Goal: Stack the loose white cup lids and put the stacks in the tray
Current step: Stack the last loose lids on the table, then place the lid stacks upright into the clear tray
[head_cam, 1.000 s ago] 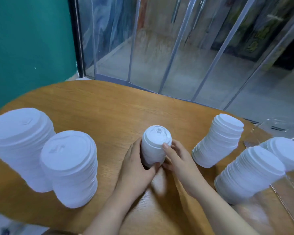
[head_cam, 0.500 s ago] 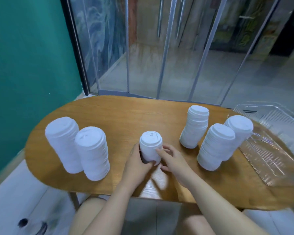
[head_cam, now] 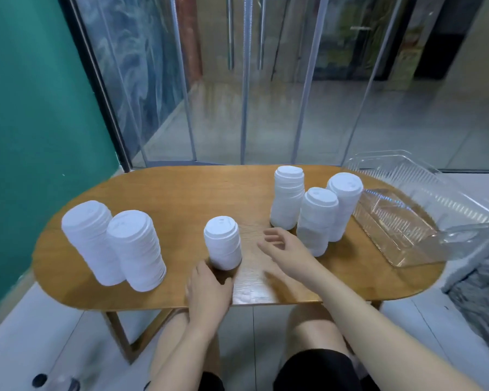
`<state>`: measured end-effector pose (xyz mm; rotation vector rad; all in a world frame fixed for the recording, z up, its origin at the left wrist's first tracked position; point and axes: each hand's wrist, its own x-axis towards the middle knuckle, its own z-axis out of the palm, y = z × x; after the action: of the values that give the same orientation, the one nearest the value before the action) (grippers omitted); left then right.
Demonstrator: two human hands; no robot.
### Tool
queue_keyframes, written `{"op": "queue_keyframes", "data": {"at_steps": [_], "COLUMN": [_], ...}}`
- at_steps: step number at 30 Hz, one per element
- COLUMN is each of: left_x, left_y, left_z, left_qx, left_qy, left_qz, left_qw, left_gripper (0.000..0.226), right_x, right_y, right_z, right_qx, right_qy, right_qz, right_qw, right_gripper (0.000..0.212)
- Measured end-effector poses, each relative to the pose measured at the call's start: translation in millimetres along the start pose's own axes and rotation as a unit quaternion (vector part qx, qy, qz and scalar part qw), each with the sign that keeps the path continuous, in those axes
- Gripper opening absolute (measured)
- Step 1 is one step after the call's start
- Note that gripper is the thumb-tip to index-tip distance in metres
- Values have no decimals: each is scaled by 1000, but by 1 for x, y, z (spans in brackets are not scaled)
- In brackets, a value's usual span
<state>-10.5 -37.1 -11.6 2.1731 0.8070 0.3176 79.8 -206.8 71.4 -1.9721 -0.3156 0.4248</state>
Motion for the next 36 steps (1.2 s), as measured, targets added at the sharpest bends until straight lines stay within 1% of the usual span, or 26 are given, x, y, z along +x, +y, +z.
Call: {"op": "queue_keyframes", "data": {"at_steps": [2, 5, 7, 9, 12, 16, 18, 20, 22, 23, 25, 26, 28, 32, 36], "left_x": [-22, -49, -63, -74, -86, -90, -86, -79, -68, -61, -47, -41, -28, -13, -15], "left_y": [12, 46, 73, 101, 142, 187, 207, 225, 239, 245, 254, 258, 264, 274, 281], "left_z": [3, 11, 19, 30, 51, 88, 109, 132, 155, 166, 187, 195, 209, 229, 240], "left_qx": [-13, -21, -41, -68, -74, -9, 33, 73, 103, 121, 159, 176, 209, 257, 257], "left_qy": [11, -15, -37, -78, -183, -265, -291, -306, -310, -311, -311, -308, -300, -291, -275], "left_qz": [5, 28, 73, 144, 211, 316, 361, 400, 423, 431, 455, 466, 484, 526, 543], "left_qw": [1000, 999, 996, 984, 957, 911, 885, 861, 845, 838, 819, 811, 795, 757, 750], "left_gripper": [34, 41, 46, 45, 37, 49, 52, 56, 64, 68, 73, 73, 70, 60, 55], "right_x": [-17, -42, -54, -61, -64, -65, -64, -60, -54, -51, -43, -40, -31, -15, 0], "right_y": [0, 6, 17, 34, 62, 89, 98, 102, 104, 106, 108, 108, 113, 122, 129], "right_z": [-27, -72, -104, -135, -171, -202, -213, -222, -231, -236, -246, -250, -256, -277, -304], "right_qx": [-36, -64, -84, -141, -245, -295, -296, -285, -226, -182, -100, -71, -39, -21, -17], "right_qy": [29, 114, 183, 250, 297, 326, 350, 399, 458, 475, 463, 445, 423, 408, 382], "right_qz": [-32, -65, -76, -78, -67, -21, -8, 8, 43, 66, 112, 126, 129, 136, 133], "right_qw": [998, 989, 977, 955, 921, 898, 889, 871, 858, 859, 874, 884, 896, 903, 914], "right_gripper": [37, 21, 14, 13, 21, 25, 29, 39, 61, 73, 95, 100, 97, 94, 87]}}
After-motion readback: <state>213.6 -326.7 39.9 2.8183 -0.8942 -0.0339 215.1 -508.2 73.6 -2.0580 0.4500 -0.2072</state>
